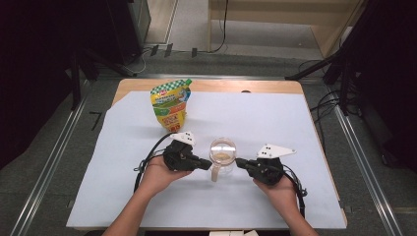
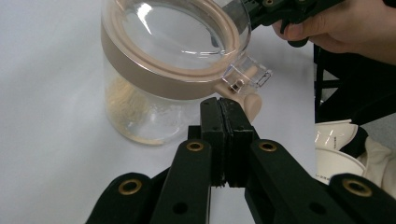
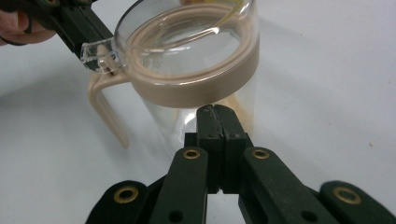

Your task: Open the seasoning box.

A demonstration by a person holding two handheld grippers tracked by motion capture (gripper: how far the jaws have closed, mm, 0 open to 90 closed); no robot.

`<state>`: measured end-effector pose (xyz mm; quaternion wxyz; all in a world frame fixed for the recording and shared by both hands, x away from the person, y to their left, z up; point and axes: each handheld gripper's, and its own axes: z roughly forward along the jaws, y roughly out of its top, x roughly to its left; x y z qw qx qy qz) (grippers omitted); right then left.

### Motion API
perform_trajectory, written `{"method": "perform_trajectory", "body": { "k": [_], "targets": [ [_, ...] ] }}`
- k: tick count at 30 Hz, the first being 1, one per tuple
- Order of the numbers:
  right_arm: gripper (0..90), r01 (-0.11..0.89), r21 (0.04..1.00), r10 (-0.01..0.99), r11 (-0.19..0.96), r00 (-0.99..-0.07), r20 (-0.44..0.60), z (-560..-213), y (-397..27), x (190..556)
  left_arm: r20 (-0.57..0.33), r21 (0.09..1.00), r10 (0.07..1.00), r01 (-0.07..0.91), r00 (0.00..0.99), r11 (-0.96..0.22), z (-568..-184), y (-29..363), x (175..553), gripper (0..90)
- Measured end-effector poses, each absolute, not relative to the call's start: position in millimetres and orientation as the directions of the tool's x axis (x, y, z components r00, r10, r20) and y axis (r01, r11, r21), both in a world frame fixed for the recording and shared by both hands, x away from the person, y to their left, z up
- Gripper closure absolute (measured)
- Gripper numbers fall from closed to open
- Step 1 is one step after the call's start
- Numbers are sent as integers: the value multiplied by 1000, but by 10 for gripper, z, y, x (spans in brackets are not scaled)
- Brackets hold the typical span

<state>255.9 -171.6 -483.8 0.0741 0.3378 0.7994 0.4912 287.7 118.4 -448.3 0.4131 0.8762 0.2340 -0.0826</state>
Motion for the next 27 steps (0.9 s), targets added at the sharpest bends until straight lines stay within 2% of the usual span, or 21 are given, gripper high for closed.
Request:
{"method": "perform_trajectory", "body": {
  "k": [27],
  "targets": [
    [900, 503, 823, 660, 264, -716, 226, -4864, -1757, 2678, -335, 698, 344, 476, 877, -534, -4534, 932, 2797, 900]
  ]
}}
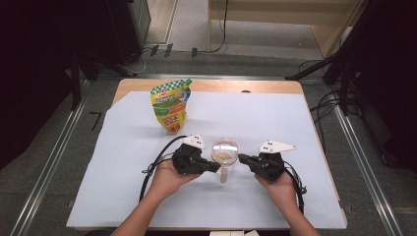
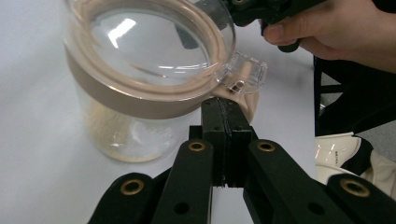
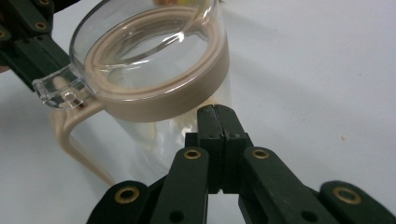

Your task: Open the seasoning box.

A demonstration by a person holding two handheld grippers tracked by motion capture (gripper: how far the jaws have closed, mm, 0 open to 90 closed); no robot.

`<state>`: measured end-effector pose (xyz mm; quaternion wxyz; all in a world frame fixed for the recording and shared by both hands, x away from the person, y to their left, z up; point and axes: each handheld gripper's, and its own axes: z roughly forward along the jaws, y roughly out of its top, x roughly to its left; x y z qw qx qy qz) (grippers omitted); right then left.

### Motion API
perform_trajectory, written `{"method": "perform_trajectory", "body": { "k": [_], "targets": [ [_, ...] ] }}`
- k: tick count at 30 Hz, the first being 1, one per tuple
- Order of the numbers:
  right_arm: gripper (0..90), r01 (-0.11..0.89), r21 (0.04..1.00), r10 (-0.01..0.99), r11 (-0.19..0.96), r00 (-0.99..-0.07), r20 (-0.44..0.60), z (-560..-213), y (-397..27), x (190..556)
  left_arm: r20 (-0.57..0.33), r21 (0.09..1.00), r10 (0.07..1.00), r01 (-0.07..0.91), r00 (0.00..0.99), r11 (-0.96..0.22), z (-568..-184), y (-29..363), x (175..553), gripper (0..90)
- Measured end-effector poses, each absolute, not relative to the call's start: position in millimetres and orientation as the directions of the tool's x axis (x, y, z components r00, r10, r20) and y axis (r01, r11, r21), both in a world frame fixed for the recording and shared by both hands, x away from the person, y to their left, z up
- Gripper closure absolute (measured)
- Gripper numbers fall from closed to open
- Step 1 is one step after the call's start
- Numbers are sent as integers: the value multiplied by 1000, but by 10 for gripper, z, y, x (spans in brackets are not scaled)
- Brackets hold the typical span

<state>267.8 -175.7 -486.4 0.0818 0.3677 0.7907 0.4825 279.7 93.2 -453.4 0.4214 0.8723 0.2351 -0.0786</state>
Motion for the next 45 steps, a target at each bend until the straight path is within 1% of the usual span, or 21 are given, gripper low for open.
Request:
{"method": "perform_trajectory", "body": {
  "k": [3, 4, 5, 6, 10, 15, 18, 20, 25, 26, 29, 31, 40, 45],
  "targets": [
    [900, 507, 822, 667, 258, -709, 229, -4868, -1766, 2701, -329, 704, 336, 466, 883, -536, -4539, 881, 2783, 900],
    [900, 535, 809, 678, 246, -691, 251, -4862, -1769, 2721, -324, 706, 334, 461, 885, -537, -4539, 863, 2776, 900],
    [900, 535, 809, 678, 246, -691, 251, -4862, -1769, 2721, -315, 709, 335, 455, 888, -539, -4539, 829, 2763, 900],
    [900, 551, 802, 676, 231, -684, 275, -4842, -1797, 2740, -318, 708, 328, 453, 889, -541, -4540, 805, 2759, 900],
    [900, 541, 812, 677, 219, -684, 273, -4788, -1849, 2712, -325, 698, 316, 452, 891, -556, -4545, 784, 2754, 894],
    [900, 524, 819, 671, 235, -697, 253, -4720, -1882, 2605, -329, 697, 310, 451, 892, -558, -4486, 873, 2739, 877],
    [900, 516, 819, 661, 253, -710, 244, -4683, -1896, 2496, -331, 694, 342, 472, 880, -544, -4462, 938, 2754, 821],
    [900, 518, 819, 658, 249, -711, 250, -4641, -1898, 2430, -326, 705, 346, 471, 879, -530, -4440, 988, 2766, 798],
    [900, 503, 825, 635, 257, -732, 248, -4585, -1868, 2281, -321, 706, 356, 472, 878, -528, -4414, 1075, 2792, 703],
    [900, 502, 825, 630, 261, -736, 248, -4591, -1852, 2247, -324, 706, 353, 473, 877, -527, -4416, 1087, 2801, 677],
    [900, 502, 819, 615, 279, -748, 249, -4609, -1796, 2159, -338, 706, 375, 496, 863, -506, -4419, 1132, 2842, 553],
    [900, 492, 817, 602, 301, -762, 237, -4621, -1731, 2104, -351, 704, 385, 512, 854, -493, -4418, 1168, 2868, 499],
    [900, 490, 809, 577, 325, -781, 241, -4710, -1561, 2064, -365, 691, 403, 534, 839, -486, -4440, 1228, 2915, 425],
    [900, 492, 800, 569, 343, -786, 240, -4783, -1448, 2081, -371, 685, 412, 545, 832, -483, -4450, 1252, 2937, 413]
  ]
}}
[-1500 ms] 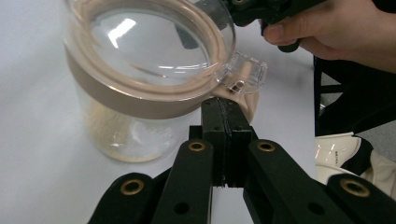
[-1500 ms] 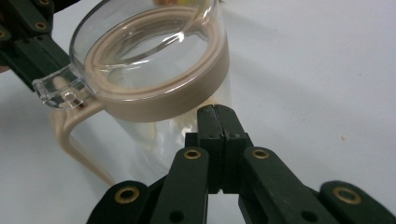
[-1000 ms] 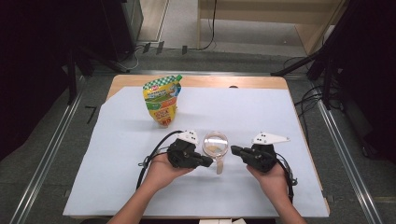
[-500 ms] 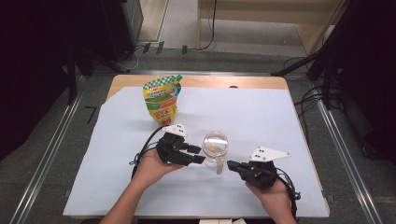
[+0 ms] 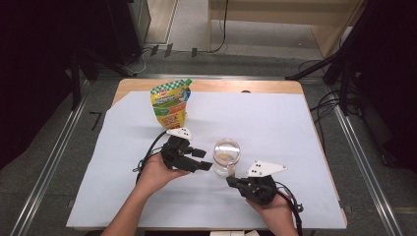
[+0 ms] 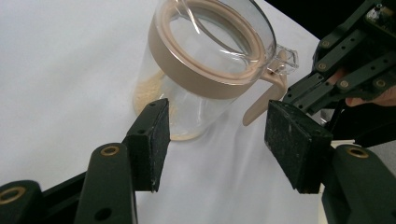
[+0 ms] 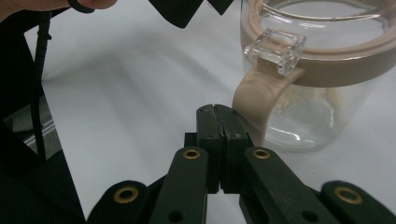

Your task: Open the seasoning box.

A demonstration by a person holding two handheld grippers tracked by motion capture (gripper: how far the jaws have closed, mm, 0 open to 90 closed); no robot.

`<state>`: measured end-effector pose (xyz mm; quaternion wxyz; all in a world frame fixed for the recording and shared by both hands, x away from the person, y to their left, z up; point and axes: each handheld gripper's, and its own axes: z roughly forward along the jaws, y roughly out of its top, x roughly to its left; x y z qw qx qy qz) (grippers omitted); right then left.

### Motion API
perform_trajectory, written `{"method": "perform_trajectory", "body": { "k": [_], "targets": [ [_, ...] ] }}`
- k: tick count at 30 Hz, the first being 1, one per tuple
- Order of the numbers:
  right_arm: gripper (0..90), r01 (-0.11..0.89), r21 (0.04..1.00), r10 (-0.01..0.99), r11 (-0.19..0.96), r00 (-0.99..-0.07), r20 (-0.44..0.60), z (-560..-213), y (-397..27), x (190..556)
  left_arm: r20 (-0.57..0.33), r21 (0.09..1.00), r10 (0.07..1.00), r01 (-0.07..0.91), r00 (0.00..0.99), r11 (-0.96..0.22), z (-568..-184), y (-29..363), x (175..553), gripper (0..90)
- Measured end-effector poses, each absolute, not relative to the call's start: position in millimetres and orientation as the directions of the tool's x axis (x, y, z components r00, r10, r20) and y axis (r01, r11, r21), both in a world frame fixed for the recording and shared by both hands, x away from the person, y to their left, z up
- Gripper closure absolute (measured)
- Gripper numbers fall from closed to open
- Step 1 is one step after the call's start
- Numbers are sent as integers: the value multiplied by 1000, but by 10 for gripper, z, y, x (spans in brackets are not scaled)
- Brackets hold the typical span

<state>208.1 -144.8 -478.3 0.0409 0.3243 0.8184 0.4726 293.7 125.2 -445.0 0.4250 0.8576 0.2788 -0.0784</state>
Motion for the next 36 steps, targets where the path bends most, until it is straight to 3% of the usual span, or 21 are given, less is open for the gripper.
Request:
{"method": "perform_trajectory", "body": {
  "k": [20, 36],
  "targets": [
    [900, 482, 790, 578, 379, -790, 205, -4857, -1373, 2117, -349, 706, 420, 530, 838, -469, -4438, 1293, 2937, 412],
    [900, 529, 776, 640, 345, -737, 218, -4873, -1613, 2225, -351, 705, 432, 538, 831, -462, -4454, 1319, 2951, 412]
  ]
}}
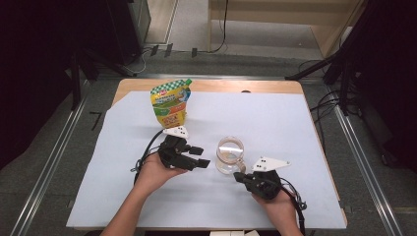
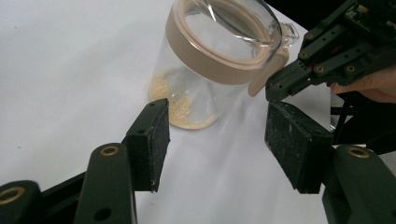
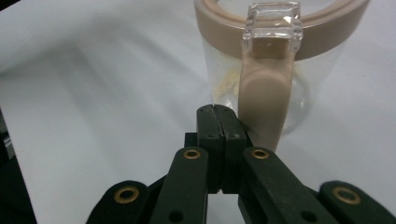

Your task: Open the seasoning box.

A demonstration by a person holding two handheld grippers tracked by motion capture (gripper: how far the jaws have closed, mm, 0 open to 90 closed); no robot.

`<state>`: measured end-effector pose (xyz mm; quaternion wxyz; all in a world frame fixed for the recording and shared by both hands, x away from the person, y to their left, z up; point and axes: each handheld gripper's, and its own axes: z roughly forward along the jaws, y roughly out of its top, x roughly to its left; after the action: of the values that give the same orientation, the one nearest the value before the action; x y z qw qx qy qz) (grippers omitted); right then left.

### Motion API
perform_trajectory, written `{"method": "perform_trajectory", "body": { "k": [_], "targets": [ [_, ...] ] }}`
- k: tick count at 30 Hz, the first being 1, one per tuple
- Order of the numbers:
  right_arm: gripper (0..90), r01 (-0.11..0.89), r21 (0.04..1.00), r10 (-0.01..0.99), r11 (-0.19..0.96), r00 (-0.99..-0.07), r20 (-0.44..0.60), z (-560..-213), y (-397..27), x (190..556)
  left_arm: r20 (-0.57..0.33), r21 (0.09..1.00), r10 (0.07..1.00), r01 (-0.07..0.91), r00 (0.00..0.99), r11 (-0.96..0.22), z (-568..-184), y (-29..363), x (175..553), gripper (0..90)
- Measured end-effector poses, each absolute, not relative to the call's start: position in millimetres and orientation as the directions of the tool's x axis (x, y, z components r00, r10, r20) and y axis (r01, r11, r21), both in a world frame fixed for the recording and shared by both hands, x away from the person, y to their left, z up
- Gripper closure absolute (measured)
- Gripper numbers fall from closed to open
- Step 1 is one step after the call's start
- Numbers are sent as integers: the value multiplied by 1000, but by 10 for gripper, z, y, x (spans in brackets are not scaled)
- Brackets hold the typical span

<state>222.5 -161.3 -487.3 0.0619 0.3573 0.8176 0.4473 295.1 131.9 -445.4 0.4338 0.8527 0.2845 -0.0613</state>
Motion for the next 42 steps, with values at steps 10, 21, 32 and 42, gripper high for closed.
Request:
{"method": "perform_trajectory", "body": {
  "k": [10, 21, 32, 42],
  "targets": [
    [900, 546, 773, 672, 322, -707, 220, -4876, -1737, 2310, -355, 700, 433, 542, 829, -464, -4466, 1329, 2960, 411],
    [900, 561, 774, 711, 292, -669, 216, -4882, -1855, 2412, -349, 694, 441, 544, 827, -471, -4477, 1327, 2962, 411],
    [900, 575, 778, 757, 253, -619, 210, -4890, -1974, 2597, -353, 690, 440, 548, 825, -473, -4490, 1318, 2966, 412],
    [900, 557, 802, 792, 218, -581, 188, -4929, -2035, 2808, -354, 685, 441, 550, 825, -478, -4512, 1296, 2967, 412]
  ]
}}
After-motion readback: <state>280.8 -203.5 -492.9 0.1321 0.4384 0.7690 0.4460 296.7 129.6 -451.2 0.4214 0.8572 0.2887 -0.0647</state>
